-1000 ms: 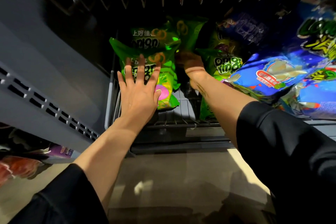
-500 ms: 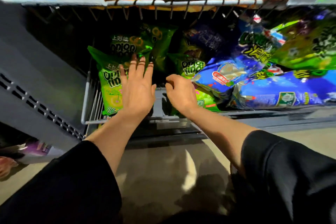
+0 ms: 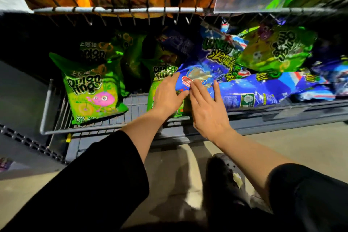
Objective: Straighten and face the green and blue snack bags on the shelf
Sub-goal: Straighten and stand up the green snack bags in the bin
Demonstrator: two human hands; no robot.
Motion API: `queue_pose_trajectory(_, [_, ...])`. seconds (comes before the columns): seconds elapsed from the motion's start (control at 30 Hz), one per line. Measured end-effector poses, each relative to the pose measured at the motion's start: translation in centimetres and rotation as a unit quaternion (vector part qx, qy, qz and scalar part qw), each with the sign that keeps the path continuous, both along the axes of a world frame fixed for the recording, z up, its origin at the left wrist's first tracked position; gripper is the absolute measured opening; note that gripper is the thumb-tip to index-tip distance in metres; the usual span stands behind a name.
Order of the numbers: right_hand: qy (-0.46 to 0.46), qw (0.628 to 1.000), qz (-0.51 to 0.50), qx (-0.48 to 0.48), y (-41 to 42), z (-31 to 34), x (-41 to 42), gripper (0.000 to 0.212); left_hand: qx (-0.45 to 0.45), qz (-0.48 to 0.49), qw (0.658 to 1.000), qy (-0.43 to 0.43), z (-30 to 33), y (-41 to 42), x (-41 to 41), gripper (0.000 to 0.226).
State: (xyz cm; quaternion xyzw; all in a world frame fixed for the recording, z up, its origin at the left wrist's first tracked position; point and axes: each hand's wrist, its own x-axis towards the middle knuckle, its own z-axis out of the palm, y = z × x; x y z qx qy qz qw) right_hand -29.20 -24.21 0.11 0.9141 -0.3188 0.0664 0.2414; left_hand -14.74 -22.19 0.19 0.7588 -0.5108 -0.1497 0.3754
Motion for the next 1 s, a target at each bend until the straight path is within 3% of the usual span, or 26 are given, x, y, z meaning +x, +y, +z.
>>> queue_pose_trajectory(0.13, [-0.015, 1.0, -0.012, 0.0, -2.0, 0.0, -0.7, 0.073, -0.038, 0.1, 0.992, 0.06, 0.1, 0.1, 0.0, 0.038])
queue_pose_trajectory(0.2, [-0.02, 1.0, -0.004, -0.006, -2.8, -0.1, -0.5, 0.073, -0.031, 0.173, 0.983, 0.052, -0.1, 0.3, 1.1, 0.037])
queue_pose_trajectory(0.27, [-0.03, 0.999, 0.006, -0.024, -3.5, -0.2, -0.5, 0.069, 0.05, 0.231, 0.971, 0.04, -0.5, 0.4, 2.5, 0.053])
queue_pose_trajectory(0.33, [-0.039, 0.998, 0.017, -0.041, -4.0, -0.5, -0.7, 0.065, 0.115, 0.224, 0.96, 0.12, -1.0, 0.2, 3.5, 0.073])
queue_pose_trajectory(0.47, [-0.039, 0.997, 0.029, -0.059, -4.0, -0.7, -0.7, 0.06, 0.136, 0.161, 0.95, 0.232, -1.5, -0.4, 4.2, 0.085])
queue_pose_trajectory(0.57, [-0.039, 0.996, 0.037, -0.069, -3.6, -0.7, -0.3, 0.056, 0.139, 0.175, 0.958, 0.182, -2.0, -0.2, 4.3, 0.078])
queue_pose_trajectory(0.67, [-0.046, 0.996, 0.056, -0.055, -3.2, -0.7, 0.8, 0.056, 0.105, 0.184, 0.97, 0.122, -2.4, 0.2, 4.6, 0.03])
queue_pose_trajectory(0.73, [-0.045, 0.997, 0.06, -0.034, -3.0, -0.8, 1.5, 0.059, 0.083, 0.187, 0.972, 0.12, -2.1, 0.8, 4.5, 0.016])
queue_pose_trajectory(1.0, [-0.075, 0.997, -0.01, 0.011, -2.4, -0.3, 2.9, 0.063, -0.028, 0.284, 0.952, 0.112, 1.1, 4.4, 6.0, 0.04])
